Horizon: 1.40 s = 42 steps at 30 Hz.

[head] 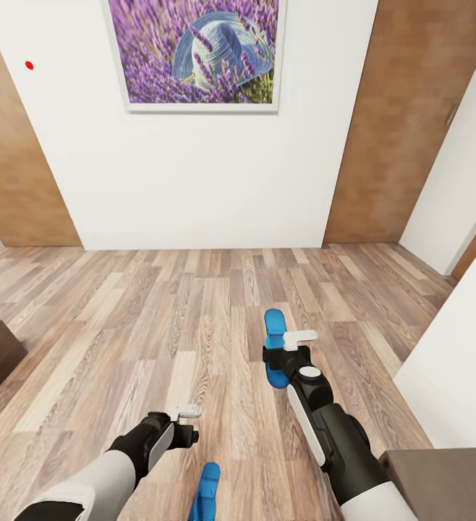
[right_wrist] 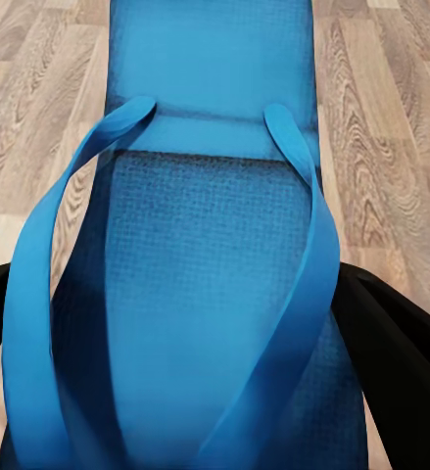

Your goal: In the bedroom, move the book from the bed onto either nightstand, and place the two sandals side by side next to the bed.

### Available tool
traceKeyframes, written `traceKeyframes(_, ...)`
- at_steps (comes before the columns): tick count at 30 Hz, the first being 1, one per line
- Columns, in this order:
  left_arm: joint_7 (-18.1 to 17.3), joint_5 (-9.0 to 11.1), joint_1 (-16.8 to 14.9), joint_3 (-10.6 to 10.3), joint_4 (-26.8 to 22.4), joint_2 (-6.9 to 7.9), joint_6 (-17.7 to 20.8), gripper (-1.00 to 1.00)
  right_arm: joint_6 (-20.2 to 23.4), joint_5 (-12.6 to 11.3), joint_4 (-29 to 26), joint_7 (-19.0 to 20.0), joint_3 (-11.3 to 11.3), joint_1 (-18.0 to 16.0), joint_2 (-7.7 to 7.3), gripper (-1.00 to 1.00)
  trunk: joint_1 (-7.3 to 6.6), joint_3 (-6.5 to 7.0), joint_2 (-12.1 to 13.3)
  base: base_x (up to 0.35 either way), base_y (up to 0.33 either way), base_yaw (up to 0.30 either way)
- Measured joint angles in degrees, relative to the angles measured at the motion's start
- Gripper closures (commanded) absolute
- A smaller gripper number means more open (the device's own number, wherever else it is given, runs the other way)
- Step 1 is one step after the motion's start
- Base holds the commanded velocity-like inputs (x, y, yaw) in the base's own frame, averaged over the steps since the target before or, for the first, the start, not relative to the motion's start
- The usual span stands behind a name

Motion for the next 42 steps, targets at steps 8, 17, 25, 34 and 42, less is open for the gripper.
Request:
traceKeyframes(8, 0.0, 0.0, 0.0, 0.0, 0.0, 0.0, -0.1, -1.0, 0.0, 0.0, 0.0, 0.0, 0.0, 0.0, 0.0, 1.0, 1.76, -1.44, -3.2, 0.0, 0.0, 0.0)
traceKeyframes(17, -0.1, 0.0, 0.0, 0.0, 0.0, 0.0, -0.2, -1.0, 0.0, 0.0, 0.0, 0.0, 0.0, 0.0, -0.01, 1.0, 3.74, -3.05, -6.8, 0.0, 0.0, 0.0)
traceKeyframes(25, -0.1, 0.0, 0.0, 0.0, 0.0, 0.0, -1.7, -1.0, 0.0, 0.0, 0.0, 0.0, 0.0, 0.0, -0.01, 1.0, 5.49, -4.49, -10.0, 0.0, 0.0, 0.0)
traceKeyframes(34, -0.1, 0.0, 0.0, 0.0, 0.0, 0.0, -2.1, -1.0, 0.0, -0.1, 0.1, 0.0, 0.0, 0.0, -0.01, 1.0, 6.12, -6.4, -10.9, 0.0, 0.0, 0.0)
traceKeyframes(42, -0.1, 0.0, 0.0, 0.0, 0.0, 0.0, -2.1, -1.0, 0.0, 0.0, 1.4, 0.0, 0.1, 0.0, 0.03, 1.0, 6.33, -8.17, -11.0, 0.0, 0.0, 0.0)
